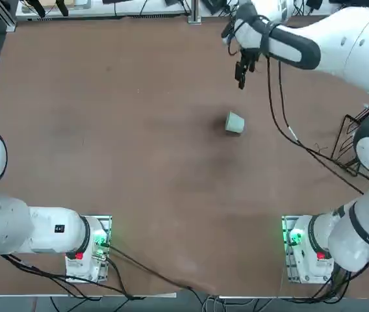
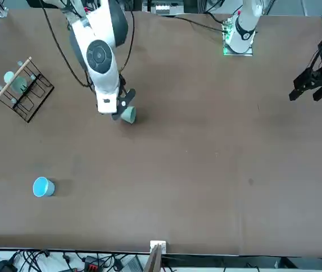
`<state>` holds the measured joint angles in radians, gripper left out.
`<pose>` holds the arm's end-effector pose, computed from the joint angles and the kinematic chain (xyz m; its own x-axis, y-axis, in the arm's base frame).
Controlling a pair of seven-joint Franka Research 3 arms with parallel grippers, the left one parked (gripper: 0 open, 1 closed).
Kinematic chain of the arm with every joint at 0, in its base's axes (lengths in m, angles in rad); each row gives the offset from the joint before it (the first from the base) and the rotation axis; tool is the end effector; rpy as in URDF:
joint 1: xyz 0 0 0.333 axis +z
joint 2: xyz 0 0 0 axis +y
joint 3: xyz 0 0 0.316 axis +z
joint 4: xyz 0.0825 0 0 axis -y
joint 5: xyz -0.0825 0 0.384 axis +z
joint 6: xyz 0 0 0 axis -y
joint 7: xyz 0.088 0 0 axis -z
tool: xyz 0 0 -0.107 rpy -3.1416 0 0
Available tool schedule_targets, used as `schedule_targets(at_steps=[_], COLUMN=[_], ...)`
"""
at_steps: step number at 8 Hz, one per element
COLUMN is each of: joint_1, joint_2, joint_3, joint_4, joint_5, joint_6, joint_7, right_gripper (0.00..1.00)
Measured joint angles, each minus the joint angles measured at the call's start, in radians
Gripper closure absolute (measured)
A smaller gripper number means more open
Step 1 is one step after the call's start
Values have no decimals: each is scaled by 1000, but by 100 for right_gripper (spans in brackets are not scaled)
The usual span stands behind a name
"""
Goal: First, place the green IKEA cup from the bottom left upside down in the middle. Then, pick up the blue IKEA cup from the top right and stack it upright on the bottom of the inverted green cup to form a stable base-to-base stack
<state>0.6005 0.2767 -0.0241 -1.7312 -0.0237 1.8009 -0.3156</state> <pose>0.5142 0.3331 0.4039 0.6055 0.7692 -0.2041 0.7804 -0.6241 -0.0371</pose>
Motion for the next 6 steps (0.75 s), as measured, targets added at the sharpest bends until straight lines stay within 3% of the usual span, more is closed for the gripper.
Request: schedule_targets(at_steps=[4, 6], joint_1=[2, 3], joint_2=[-35, -70], joint_3=[0, 0], joint_4=[-351, -470], joint_5=[9, 9], joint_6=[418, 523], joint_7=[-98, -124], right_gripper=[0, 0])
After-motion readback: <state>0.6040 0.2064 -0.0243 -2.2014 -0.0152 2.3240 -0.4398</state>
